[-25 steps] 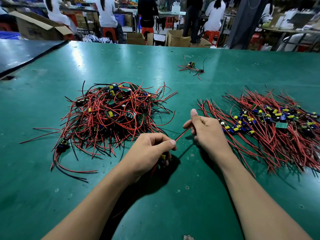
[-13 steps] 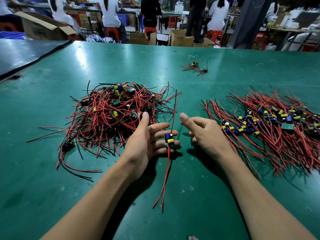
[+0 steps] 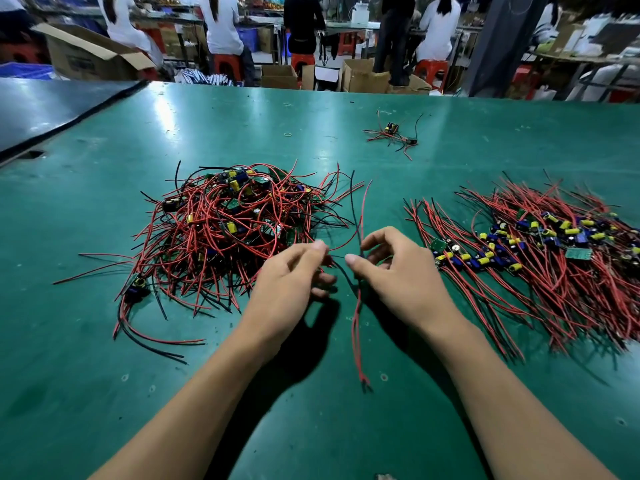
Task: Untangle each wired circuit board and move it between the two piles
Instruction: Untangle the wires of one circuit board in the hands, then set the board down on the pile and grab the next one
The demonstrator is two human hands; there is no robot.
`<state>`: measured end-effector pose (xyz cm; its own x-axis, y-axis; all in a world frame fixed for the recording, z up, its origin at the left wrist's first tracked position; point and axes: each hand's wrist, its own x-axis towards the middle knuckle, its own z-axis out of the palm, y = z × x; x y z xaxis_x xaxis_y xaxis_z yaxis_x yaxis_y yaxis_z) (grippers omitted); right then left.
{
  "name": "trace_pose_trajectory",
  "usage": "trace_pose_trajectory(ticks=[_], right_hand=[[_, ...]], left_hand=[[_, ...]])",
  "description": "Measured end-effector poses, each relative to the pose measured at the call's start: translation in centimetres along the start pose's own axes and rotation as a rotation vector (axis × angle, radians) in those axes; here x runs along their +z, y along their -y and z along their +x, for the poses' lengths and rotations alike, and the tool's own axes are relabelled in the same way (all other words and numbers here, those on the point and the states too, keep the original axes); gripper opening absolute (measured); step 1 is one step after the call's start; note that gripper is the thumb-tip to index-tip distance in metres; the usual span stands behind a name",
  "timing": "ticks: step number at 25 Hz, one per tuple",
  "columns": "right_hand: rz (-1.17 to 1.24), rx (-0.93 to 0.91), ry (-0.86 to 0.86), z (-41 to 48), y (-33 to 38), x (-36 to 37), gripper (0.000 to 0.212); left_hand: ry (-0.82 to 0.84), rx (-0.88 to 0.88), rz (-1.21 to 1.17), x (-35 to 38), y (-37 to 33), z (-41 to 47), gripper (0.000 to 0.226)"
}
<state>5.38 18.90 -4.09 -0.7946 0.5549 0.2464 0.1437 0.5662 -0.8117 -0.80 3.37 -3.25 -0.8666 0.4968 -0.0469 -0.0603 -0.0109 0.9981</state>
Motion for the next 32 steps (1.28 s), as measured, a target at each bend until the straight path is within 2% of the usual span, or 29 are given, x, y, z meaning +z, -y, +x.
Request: trace_pose_trajectory(ticks=[1, 3, 6, 8, 10, 12, 15, 19, 21, 24, 26, 29, 32], right_hand=[[-0.03, 0.023, -0.059, 0.3, -0.3, -0.5, 0.021], [-0.103, 0.097, -0.178, 0.9, -1.0, -1.7, 0.019], [-0.341, 0.202, -0.27, 1.1, -2.1, -3.1, 0.026], [-0.449, 0.148, -0.286, 0.8, -2.0, -3.0, 0.033], [-0.381, -0.022, -0.231, 0.5, -1.1, -2.1, 0.024], [-0.304, -0.136, -0.081, 0.2, -0.5, -0.9, 0.015], [-0.369, -0.087, 0.063, 0.1, -0.8, -0.2, 0.025], [-0.402, 0.076, -0.033, 1.0, -1.7, -1.9, 0.036], [-0.4, 0.093, -0.02, 1.0, -1.6, -2.2, 0.036], [-0.363, 0.024, -0.008, 0.4, -0.9, -1.9, 0.034], [-0.225, -0.075, -0.009, 0.1, 0.1, -1.8, 0.03], [0.014, -0.115, 0.195, -0.6, 1.7, -1.5, 0.039], [-0.034, -0.162, 0.3, -1.1, 1.8, -0.3, 0.048]], left_hand=[[-0.115, 0.091, 0.152, -0.2, 0.2, -0.1, 0.016], [-0.263, 0.169, 0.297, -0.6, 0.5, -0.2, 0.008], [-0.313, 0.124, 0.299, -0.9, 0.4, 0.1, 0.024], [-0.314, 0.115, 0.329, -0.8, 0.4, 0.2, 0.041], [-0.33, 0.133, 0.357, -0.9, 0.5, 0.2, 0.046], [-0.338, 0.134, 0.421, -1.1, 0.4, 0.3, 0.045], [-0.304, 0.107, 0.478, -1.2, 0.1, 0.2, 0.037], [-0.29, 0.135, 0.513, -1.4, 0.0, 0.1, 0.013], [-0.308, 0.173, 0.482, -1.3, 0.0, -0.1, 0.01], [-0.319, 0.253, 0.336, -0.9, -0.2, -0.7, 0.009], [-0.284, 0.321, 0.256, -0.5, -0.3, -1.0, 0.007], [-0.19, 0.405, 0.262, 0.0, -0.1, -1.3, 0.007], [-0.105, 0.409, 0.324, 0.1, 0.3, -1.3, 0.012]])
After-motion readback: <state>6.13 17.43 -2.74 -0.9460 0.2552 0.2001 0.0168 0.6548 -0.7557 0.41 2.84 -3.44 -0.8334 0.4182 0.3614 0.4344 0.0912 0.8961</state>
